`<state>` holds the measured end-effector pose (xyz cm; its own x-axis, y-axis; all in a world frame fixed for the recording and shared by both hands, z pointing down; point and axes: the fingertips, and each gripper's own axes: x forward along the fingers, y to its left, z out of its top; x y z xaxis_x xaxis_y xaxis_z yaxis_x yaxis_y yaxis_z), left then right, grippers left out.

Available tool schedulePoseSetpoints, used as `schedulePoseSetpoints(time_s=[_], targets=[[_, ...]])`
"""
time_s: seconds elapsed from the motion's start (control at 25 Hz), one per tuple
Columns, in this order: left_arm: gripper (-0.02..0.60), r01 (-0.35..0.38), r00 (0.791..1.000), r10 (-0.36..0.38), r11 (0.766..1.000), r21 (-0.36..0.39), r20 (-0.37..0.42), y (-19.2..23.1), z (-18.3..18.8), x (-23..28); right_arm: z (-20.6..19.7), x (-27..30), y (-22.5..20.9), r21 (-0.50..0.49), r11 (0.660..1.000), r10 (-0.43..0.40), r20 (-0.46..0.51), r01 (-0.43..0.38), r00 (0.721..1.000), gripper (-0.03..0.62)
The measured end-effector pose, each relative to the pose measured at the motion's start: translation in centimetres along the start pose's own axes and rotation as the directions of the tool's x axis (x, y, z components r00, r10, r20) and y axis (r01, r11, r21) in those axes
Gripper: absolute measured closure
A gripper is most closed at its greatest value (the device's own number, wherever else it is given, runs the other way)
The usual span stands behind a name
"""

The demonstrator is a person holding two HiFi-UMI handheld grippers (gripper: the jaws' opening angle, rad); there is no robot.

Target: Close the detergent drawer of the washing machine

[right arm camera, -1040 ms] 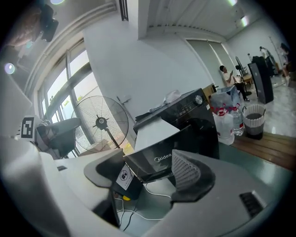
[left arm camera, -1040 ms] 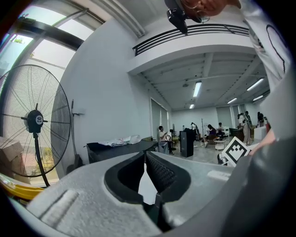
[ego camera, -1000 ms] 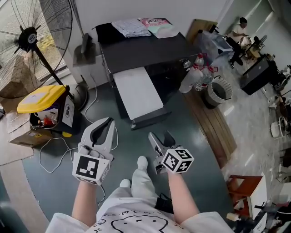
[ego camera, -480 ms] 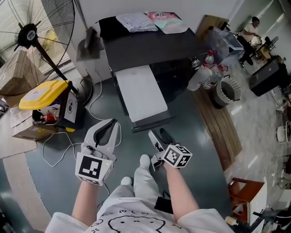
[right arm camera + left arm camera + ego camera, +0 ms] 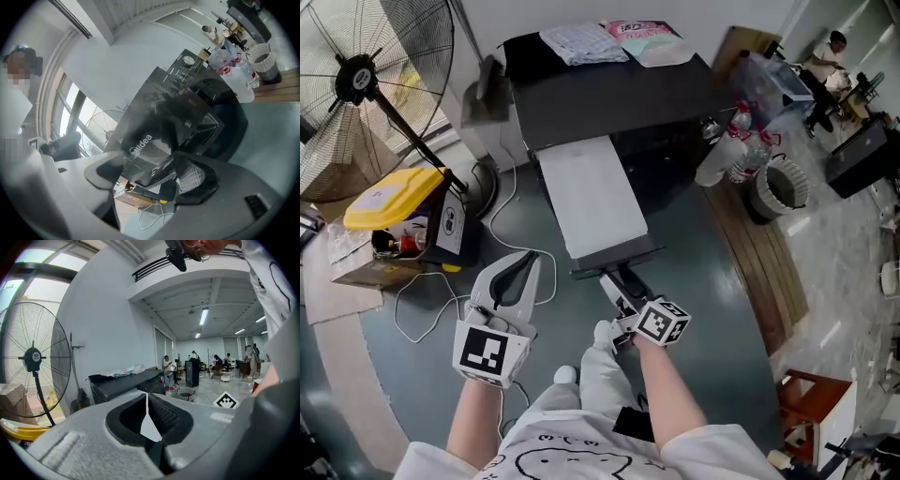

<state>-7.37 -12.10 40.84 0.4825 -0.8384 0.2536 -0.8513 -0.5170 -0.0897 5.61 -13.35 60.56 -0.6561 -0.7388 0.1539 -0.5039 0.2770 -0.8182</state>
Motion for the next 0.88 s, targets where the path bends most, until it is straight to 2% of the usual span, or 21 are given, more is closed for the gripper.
schedulePoseSetpoints(time_s=[0.24,0.48,0.88], targets=[[0.566,0.005,1.0,-0.004,1.0,0.014,-0.015,-0.1,-0.3,0.5,0.2,0.4,0.3,-0.003,0.998,0.066,-0.006,-0.066,0.998,0.26],[0.566,0.01,1.0,-0.01,0.999,0.031,0.002,-0.4,0.4,1.6,0.4,0.4,0.8,0.0,0.999,0.053,-0.032,-0.053,0.998,0.261],[0.566,-0.025,0.999,0.025,0.999,0.023,0.025,-0.3,2.0,3.1,1.3,1.5,1.2,-0.003,1.0,0.023,-0.052,-0.023,0.998,0.261]])
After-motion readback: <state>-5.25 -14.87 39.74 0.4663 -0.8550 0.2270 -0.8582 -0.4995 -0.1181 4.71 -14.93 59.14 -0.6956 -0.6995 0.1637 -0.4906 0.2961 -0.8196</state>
